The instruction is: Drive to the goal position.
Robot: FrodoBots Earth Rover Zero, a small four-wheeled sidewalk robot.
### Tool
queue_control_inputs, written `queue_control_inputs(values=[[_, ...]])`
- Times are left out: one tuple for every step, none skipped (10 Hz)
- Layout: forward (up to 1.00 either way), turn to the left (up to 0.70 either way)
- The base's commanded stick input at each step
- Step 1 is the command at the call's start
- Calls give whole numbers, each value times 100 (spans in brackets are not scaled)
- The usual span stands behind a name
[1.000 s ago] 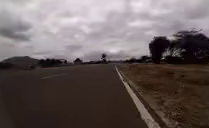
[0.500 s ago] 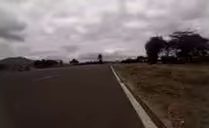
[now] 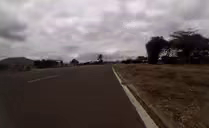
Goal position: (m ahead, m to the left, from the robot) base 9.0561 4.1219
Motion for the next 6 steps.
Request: queue_control_inputs(values=[[50,0],[50,0],[50,0],[50,0],[50,0],[50,0]])
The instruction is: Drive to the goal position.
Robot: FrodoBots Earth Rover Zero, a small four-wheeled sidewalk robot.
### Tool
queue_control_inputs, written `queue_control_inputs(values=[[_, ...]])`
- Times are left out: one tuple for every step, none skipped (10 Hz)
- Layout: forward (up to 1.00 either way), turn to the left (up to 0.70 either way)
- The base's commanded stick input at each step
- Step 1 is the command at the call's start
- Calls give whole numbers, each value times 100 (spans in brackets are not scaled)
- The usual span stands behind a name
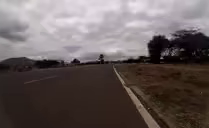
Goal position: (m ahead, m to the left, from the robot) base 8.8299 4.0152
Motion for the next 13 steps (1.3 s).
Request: queue_control_inputs(values=[[50,0],[50,-50],[50,-50],[50,-50],[50,-50],[50,-12],[50,-4],[50,0],[50,0],[50,0],[50,0],[50,0],[50,0]])
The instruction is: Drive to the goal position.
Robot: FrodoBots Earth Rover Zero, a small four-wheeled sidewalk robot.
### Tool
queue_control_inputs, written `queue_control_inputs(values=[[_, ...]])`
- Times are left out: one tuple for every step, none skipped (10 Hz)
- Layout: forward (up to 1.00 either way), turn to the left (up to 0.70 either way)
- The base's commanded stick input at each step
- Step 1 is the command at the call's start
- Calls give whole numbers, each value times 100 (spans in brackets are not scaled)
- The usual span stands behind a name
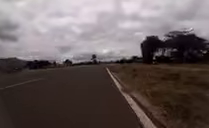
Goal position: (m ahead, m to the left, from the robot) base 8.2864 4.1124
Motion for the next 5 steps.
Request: queue_control_inputs(values=[[50,0],[50,0],[50,0],[50,0],[50,0]])
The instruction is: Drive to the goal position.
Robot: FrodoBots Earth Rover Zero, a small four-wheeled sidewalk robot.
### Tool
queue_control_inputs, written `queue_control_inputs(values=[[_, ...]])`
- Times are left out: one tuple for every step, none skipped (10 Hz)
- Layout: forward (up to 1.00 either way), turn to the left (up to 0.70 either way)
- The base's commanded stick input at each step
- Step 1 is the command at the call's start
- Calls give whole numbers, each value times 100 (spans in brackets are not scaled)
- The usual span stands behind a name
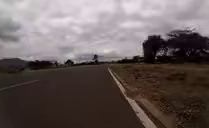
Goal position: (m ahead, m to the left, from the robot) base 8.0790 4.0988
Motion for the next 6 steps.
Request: queue_control_inputs(values=[[50,0],[50,0],[50,0],[50,0],[50,0],[50,0]])
